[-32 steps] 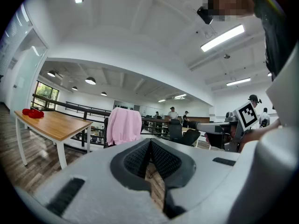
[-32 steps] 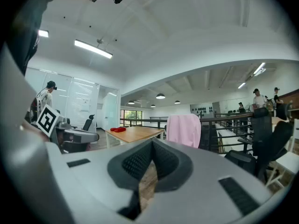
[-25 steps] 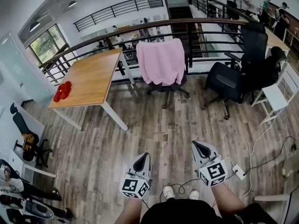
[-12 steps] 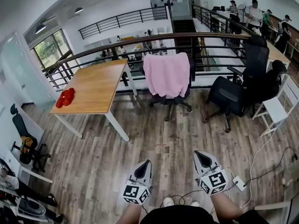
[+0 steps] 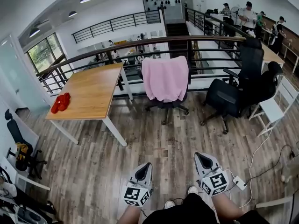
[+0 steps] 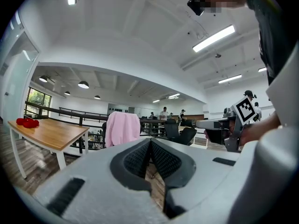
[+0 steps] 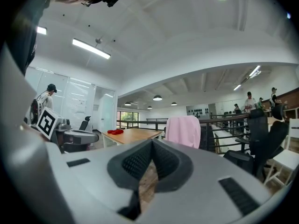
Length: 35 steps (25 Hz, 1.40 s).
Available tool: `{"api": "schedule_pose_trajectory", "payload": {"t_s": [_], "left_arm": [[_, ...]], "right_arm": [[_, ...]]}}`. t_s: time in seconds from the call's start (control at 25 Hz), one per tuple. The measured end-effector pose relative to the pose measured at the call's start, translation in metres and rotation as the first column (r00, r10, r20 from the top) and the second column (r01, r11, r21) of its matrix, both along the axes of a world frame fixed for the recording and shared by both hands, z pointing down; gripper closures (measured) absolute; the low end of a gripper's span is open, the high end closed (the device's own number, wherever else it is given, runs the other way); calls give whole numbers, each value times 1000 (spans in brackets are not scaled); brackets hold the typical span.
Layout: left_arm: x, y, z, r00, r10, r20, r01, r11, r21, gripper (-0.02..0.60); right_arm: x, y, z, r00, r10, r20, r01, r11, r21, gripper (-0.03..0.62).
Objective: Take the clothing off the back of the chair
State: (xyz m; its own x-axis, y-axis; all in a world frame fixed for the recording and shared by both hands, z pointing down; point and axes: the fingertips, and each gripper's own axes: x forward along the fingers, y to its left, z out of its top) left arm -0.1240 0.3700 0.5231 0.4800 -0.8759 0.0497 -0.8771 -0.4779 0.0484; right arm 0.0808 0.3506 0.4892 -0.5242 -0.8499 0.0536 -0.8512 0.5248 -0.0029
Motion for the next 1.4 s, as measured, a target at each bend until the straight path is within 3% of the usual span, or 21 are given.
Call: {"api": "schedule_pose_trajectory", "payload": {"t_s": [0.68, 1.0, 1.4], "left_arm": [[-11, -109, 7, 999, -30, 22, 30, 999, -14, 565], [16, -181, 10, 999, -34, 31, 35, 999, -30, 565], [52, -263, 11, 994, -52, 91, 54, 998, -26, 565]], "right_arm": [[-24, -118, 4, 999, -51, 15, 51, 999, -2, 591], [2, -193, 5, 998, -61, 20, 61, 998, -4, 589], [44, -274, 11, 997, -75, 25, 76, 997, -16, 591]]}}
